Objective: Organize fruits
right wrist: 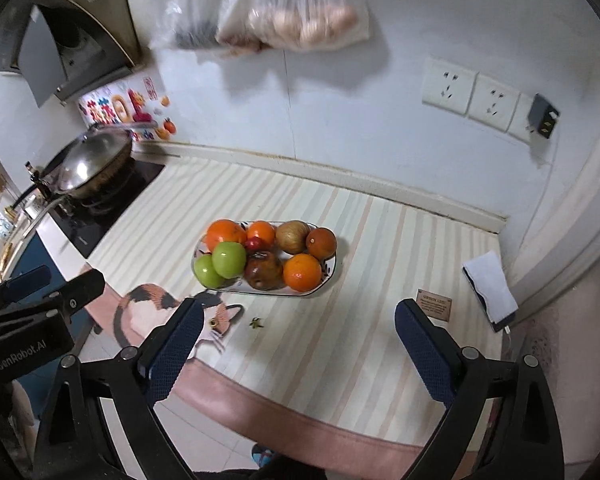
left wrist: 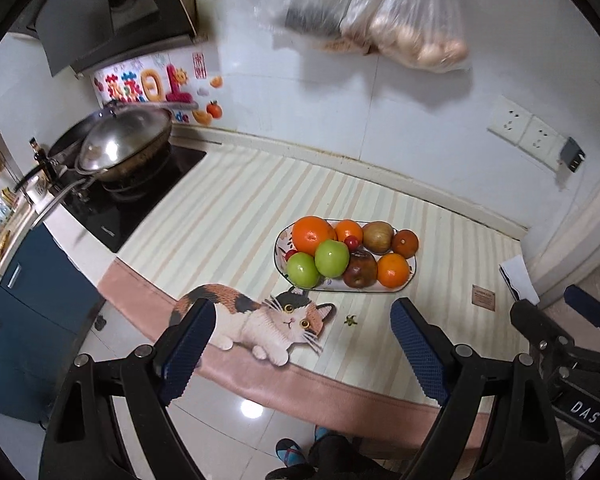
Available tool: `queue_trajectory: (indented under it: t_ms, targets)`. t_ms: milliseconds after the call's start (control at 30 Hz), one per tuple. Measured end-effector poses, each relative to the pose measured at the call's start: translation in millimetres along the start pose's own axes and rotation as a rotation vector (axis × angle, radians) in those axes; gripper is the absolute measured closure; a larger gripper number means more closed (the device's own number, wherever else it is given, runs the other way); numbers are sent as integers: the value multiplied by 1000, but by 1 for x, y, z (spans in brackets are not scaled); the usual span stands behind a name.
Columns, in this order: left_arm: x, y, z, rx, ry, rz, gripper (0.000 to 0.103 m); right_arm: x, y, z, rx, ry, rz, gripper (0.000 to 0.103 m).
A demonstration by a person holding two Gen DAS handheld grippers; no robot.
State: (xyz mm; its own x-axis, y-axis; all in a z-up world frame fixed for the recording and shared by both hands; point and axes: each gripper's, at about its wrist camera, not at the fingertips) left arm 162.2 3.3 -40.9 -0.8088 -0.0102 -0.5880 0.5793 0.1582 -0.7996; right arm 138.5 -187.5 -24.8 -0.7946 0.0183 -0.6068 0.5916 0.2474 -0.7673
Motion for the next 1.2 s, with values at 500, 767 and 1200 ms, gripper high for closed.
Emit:
queue_trajectory:
  t_ms: [500,767,1200]
  targets:
    - [34,-70,-13,11,-5,100,13,34,-95,-30,-39,-20,108,4]
    - [36,-73,-12,7,-8,107,13,37,-96,-28,-48,-10,103,4]
    - [3,-32,2,-67,-14,121,3,9,-43,3,-20,14,106,4]
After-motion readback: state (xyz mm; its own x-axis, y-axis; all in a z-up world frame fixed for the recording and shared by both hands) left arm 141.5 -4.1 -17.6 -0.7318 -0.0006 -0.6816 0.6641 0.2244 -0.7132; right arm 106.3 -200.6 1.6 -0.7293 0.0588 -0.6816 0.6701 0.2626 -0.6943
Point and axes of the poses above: each gripper's, at about its wrist camera, not at the fingertips, and y roughly the way its jaws point, z to its right, x to its underside, and after that the axes turned 11 degrees about -x, right-handed
